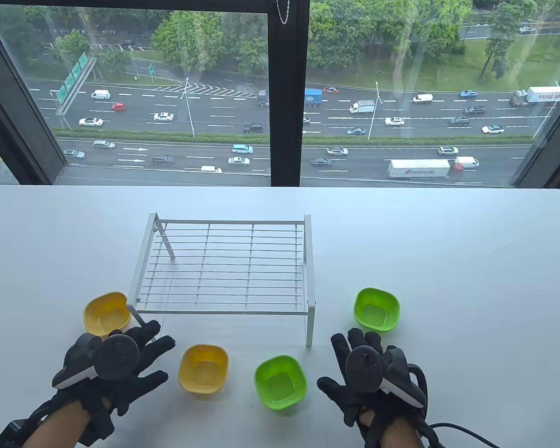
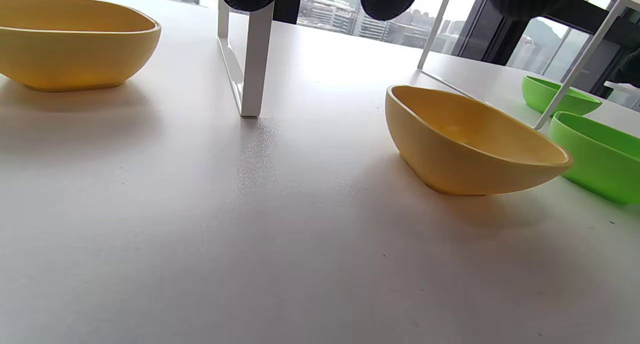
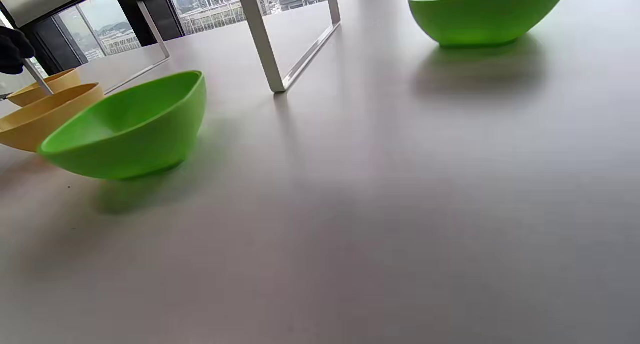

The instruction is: Flip small dish upside down onto kitchen shelf

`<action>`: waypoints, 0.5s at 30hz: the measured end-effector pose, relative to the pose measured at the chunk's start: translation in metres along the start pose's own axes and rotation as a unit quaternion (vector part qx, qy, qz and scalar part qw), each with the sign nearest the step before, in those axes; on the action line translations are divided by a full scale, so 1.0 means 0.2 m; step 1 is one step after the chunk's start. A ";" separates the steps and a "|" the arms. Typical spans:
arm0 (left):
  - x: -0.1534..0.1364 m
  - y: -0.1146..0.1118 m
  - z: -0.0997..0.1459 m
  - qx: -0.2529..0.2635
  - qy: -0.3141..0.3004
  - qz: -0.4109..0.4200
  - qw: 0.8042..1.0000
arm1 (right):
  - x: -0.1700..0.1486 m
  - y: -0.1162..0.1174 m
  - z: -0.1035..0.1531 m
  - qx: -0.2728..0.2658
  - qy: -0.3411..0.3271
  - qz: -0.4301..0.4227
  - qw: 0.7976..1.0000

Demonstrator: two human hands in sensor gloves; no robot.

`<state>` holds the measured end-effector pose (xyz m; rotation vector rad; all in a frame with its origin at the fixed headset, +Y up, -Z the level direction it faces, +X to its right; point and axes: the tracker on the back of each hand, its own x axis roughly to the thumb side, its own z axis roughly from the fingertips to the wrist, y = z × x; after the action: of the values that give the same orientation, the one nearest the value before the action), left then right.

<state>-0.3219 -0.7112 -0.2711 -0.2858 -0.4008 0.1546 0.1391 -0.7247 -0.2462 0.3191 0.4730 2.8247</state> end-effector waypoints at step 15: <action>0.03 -0.03 -0.02 -0.009 -0.030 0.017 0.999 | 0.00 -0.04 0.02 -0.032 -0.007 -0.018 0.999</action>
<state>-0.3146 -0.7167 -0.2701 -0.3067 -0.4570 0.1932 0.1419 -0.7166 -0.2447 0.3143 0.3806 2.7938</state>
